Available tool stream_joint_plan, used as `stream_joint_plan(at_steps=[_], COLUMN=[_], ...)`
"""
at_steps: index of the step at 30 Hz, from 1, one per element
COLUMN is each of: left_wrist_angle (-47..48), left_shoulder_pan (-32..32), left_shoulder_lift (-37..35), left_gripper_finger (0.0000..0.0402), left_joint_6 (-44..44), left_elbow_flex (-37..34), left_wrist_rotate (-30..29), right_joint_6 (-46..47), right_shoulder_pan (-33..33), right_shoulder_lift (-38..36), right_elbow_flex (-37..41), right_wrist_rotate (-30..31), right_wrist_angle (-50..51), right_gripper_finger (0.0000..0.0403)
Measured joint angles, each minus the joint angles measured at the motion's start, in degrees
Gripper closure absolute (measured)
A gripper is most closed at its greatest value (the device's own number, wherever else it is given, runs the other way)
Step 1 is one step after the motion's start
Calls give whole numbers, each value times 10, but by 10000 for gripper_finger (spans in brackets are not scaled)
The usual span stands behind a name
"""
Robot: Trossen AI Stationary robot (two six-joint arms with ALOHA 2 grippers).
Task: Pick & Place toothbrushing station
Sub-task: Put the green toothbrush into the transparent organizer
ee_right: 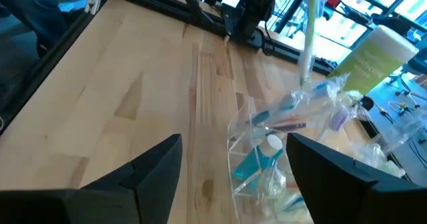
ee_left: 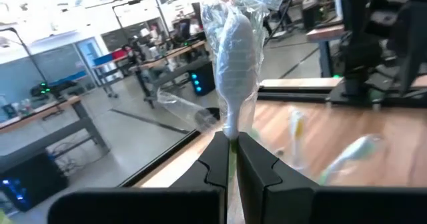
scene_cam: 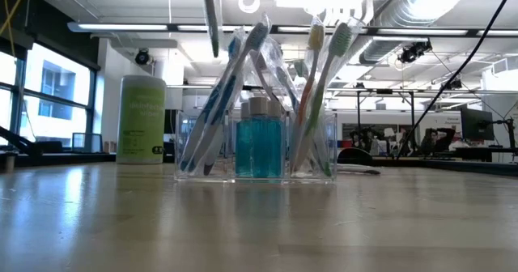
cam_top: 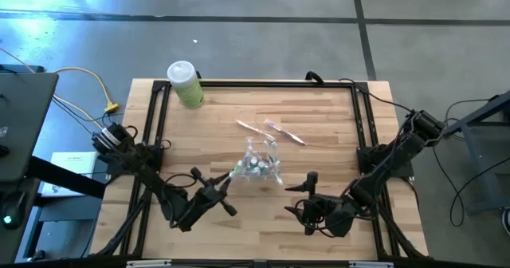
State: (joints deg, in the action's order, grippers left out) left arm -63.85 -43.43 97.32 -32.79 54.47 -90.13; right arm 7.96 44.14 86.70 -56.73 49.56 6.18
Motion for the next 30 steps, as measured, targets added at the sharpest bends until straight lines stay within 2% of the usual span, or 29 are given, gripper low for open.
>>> stream_joint_plan(at_steps=[11, 26, 30], left_wrist_angle=[0, 0, 0], left_shoulder_pan=[-27, -33, -33], left_shoulder_lift=[0, 0, 0], left_gripper_finger=[398, 398, 398], left_joint_6=[95, 90, 116], left_elbow_flex=[-45, -45, -55], left_wrist_rotate=[2, 1, 1], right_joint_6=[30, 44, 45], right_shoulder_pan=[-1, -23, -23], right_shoulder_lift=[0, 0, 0], right_elbow_flex=[0, 0, 0], right_wrist_rotate=[0, -29, -33], right_wrist_angle=[27, 30, 36], right_gripper_finger=[141, 141, 141])
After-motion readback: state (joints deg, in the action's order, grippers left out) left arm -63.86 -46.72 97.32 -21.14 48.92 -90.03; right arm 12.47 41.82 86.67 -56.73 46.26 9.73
